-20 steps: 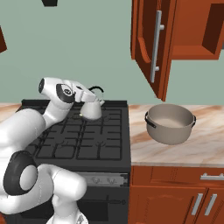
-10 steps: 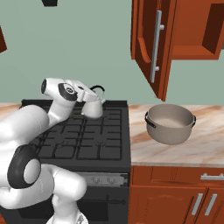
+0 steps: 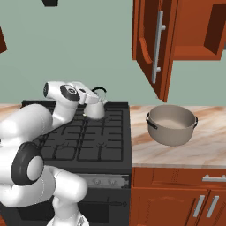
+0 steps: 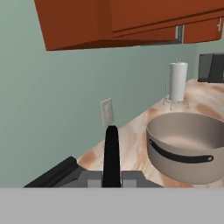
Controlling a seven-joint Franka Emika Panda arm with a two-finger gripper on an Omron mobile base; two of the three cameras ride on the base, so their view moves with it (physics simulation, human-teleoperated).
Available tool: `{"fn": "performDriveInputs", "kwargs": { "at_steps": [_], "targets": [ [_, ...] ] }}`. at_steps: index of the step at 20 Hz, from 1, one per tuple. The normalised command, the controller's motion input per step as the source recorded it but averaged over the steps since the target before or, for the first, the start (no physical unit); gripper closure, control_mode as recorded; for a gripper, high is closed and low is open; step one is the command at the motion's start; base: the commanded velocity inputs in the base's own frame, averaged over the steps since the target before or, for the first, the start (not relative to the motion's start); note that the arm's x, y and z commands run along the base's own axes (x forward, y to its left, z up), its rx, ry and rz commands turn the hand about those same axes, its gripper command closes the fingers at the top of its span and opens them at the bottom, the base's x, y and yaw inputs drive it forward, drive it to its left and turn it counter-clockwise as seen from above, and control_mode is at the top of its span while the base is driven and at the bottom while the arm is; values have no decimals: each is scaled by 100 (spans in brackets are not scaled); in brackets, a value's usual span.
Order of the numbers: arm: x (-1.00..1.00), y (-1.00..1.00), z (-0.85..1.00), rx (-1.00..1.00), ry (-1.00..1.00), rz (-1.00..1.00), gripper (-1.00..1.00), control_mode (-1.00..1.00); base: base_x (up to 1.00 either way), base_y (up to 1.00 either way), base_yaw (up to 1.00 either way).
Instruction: Pick the kettle from the cabinet and place it on a stove burner. Then pick the pot from the counter and place it on another stove burner. Finally, turn both burners on.
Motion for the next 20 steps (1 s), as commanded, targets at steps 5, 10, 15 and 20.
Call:
{"fn": "performDriveInputs", "kwargs": {
  "at_steps": [5,10,15,20],
  "targets": [
    [15,0,-7,0,0,-3,100,-100,0,0,0],
    [14,0,-6,0,0,-2,100,-100,0,0,0],
    [13,0,-7,0,0,-2,100,-100,0,0,0],
    [10,0,-5,0,0,-3,100,-100,0,0,0]
  ]
}}
